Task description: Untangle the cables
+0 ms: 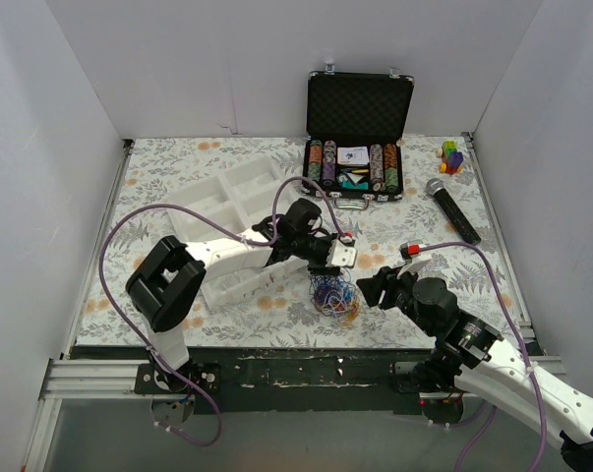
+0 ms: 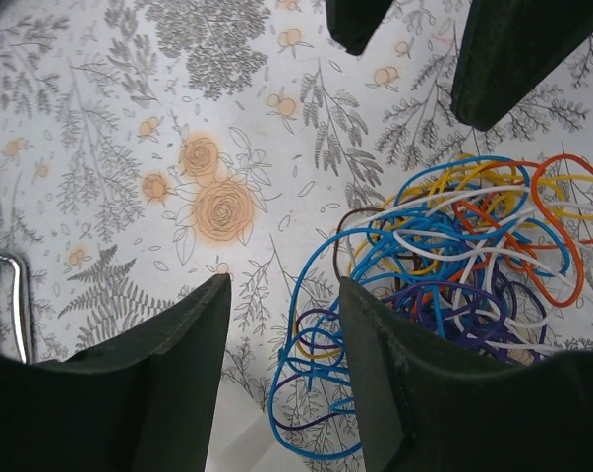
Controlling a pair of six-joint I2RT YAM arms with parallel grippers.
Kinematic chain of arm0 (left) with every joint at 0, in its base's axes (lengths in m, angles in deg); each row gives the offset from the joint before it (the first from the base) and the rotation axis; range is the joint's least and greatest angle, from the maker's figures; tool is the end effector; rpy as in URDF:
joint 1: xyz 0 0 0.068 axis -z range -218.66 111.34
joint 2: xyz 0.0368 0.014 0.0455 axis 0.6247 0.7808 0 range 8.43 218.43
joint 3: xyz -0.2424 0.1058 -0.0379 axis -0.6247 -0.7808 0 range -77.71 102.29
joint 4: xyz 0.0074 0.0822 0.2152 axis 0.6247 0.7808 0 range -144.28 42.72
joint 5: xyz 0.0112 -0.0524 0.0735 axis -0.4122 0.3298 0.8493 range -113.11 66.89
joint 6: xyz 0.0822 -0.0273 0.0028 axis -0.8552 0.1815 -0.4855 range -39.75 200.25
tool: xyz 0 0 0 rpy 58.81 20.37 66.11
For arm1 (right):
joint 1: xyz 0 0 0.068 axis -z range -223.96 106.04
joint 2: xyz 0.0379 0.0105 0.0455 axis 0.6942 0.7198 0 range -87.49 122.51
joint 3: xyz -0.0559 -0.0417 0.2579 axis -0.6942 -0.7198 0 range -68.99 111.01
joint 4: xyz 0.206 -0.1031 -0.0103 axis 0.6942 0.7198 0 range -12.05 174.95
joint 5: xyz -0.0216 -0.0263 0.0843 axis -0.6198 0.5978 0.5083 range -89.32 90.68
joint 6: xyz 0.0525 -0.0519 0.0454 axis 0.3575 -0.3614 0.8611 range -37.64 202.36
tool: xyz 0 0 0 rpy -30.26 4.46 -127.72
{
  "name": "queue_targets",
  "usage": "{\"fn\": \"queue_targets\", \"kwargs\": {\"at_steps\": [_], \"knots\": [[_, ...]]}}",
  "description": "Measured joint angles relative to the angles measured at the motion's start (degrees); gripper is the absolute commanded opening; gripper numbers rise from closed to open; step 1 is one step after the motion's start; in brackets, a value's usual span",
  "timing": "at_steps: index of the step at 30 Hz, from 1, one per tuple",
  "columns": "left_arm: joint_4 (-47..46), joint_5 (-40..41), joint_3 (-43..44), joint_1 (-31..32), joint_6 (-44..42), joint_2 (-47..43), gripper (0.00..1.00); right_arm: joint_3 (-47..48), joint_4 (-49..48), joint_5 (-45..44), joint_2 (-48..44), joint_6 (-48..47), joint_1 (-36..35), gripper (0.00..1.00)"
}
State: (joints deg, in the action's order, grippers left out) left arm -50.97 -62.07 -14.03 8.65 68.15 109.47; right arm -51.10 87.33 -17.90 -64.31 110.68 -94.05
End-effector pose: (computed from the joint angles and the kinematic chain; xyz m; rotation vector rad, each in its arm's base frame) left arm 0.2190 -0.3086 0.1991 1.4599 1.8073 -1.0918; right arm 0.1092 0.0924 0.2182 -0.1200 1.8615 0.6683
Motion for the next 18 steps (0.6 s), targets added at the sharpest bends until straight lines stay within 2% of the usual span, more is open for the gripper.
{"fn": "queue_targets", "kwargs": {"at_steps": [5, 9, 15, 18], "knots": [[11.76, -1.22, 7.48, 0.02, -5.75, 5.42, 0.31, 0.02, 0.22, -0.39, 0.00, -0.04, -0.02, 0.57], [14.34, -0.79, 8.63, 0.07, -7.30, 7.65, 0.02, 0.02, 0.13, -0.35, 0.02, -0.02, 0.00, 0.57], [12.00, 0.02, 7.89, 0.07, -8.35, 6.95, 0.00, 0.02, 0.13, -0.35, 0.02, -0.02, 0.02, 0.58], [11.10, 0.81, 6.93, 0.07, -7.19, 4.55, 0.00, 0.02, 0.09, -0.28, 0.00, 0.00, 0.09, 0.64]]}}
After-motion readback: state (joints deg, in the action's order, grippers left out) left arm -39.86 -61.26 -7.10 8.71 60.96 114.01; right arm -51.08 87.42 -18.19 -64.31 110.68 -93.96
